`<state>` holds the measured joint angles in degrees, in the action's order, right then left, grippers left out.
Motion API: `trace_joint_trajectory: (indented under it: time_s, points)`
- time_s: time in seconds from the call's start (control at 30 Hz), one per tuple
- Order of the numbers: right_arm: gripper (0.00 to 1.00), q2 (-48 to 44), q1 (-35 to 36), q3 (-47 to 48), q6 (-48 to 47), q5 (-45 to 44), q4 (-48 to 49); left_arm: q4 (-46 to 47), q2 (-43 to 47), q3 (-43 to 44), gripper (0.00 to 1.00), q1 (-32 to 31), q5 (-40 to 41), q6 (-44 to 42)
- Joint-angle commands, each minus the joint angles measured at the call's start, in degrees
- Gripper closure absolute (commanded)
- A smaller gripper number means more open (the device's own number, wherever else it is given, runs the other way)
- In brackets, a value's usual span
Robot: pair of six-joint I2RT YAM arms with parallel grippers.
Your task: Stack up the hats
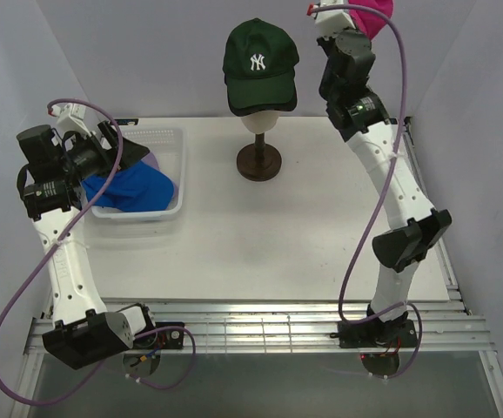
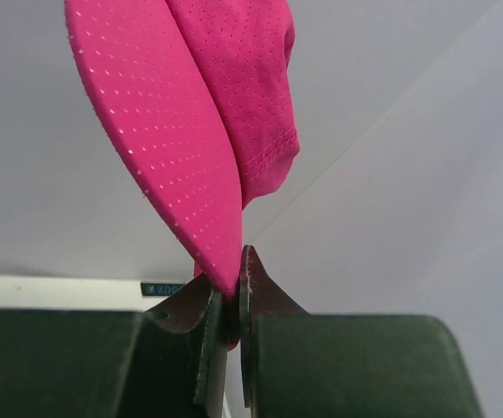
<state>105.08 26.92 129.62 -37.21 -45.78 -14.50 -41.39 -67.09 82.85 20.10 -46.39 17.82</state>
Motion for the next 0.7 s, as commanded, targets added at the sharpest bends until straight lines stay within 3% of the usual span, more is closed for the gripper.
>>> trace_joint_trajectory:
  time_s: [0.0, 0.17, 0.33, 0.67]
  points:
    - [0.92, 4.34, 2.44, -0.06, -21.29, -5.29, 30.11, 1.13, 1.26, -0.58, 0.14, 0.12, -1.25, -0.77]
    - [0.92, 7.77, 3.05, 3.09, -21.59, -1.25, 38.30, 1.04, 1.26, -0.58, 0.14, 0.12, -1.86, -0.69]
    - [0.92, 7.86, 7.08, 2.13, -26.40, 11.05, 38.41, 1.22, 1.52, -1.46, 0.14, 0.12, -1.86, -0.86]
    - [0.92, 6.28, 12.89, -0.25, -34.33, 19.85, 25.76, 1.31, 2.49, -2.69, 0.14, 0.12, -2.47, -1.04]
